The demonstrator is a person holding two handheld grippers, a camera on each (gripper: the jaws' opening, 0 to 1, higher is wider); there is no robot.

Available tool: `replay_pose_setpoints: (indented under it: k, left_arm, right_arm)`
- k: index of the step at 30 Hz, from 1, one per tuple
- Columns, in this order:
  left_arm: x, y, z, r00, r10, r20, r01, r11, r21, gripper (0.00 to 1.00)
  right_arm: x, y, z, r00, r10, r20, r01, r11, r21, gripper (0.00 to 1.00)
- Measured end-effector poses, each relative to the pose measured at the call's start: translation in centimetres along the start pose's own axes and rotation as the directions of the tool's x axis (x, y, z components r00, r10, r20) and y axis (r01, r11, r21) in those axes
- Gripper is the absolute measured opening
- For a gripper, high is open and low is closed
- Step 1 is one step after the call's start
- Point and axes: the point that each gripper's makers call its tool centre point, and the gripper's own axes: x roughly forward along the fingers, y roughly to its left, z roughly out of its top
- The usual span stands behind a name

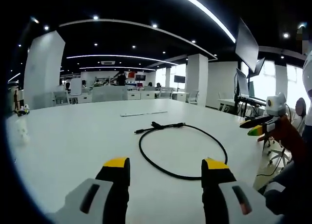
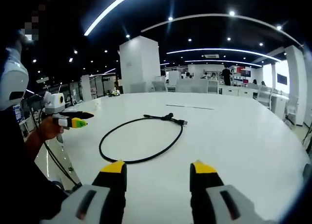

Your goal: Find the charging cable on the desk, coil it up and secure with Velcro.

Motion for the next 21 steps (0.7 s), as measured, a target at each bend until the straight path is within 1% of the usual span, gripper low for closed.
replay_pose_setpoints:
  k: [3,6,10,13,15,18,21]
  left_arm:
    - [-0.1,-0.1,0.1,1.0,-0.002,0.006,0.002,1.0,-0.001,0.59]
    - [-0.1,-0.1,0.1,1.0,-0.008,0.023,0.008,1.0,-0.002,0.58]
    - [0.0,0.0,0.0,1.0,-0.01,0.027,0.01,1.0,-0.008,0.57]
    - [0.8,-0.1,-0.6,1.0,-0.024,0.019,0.025,0.999,-0.029,0.57]
    - [1.2,-0.4,-0.7,0.999,-0.036,0.001,0.036,0.999,-0.017,0.57]
    - [1.3,-1.1,-0.1,0.999,-0.048,0.006,0.048,0.999,0.006,0.57]
    - [1.4,-1.4,0.0,0.999,-0.051,0.004,0.051,0.999,0.019,0.57]
  right_arm:
    - [0.1,-0.3,-0.3,1.0,-0.006,-0.006,0.006,1.0,0.014,0.52]
    - [0.2,-0.4,-0.5,1.0,-0.014,-0.018,0.014,1.0,0.011,0.52]
    - [0.2,-0.3,-0.5,1.0,-0.015,-0.021,0.015,1.0,0.01,0.53]
    - [-0.2,0.3,-0.2,1.0,-0.017,-0.001,0.017,1.0,0.015,0.53]
    - [-0.5,0.4,-0.5,1.0,-0.024,0.005,0.024,1.0,0.019,0.53]
    - [-0.9,0.3,-0.8,1.0,-0.027,0.01,0.027,0.999,0.031,0.52]
    - [-0.9,0.3,-0.9,1.0,-0.028,0.007,0.028,0.999,0.033,0.52]
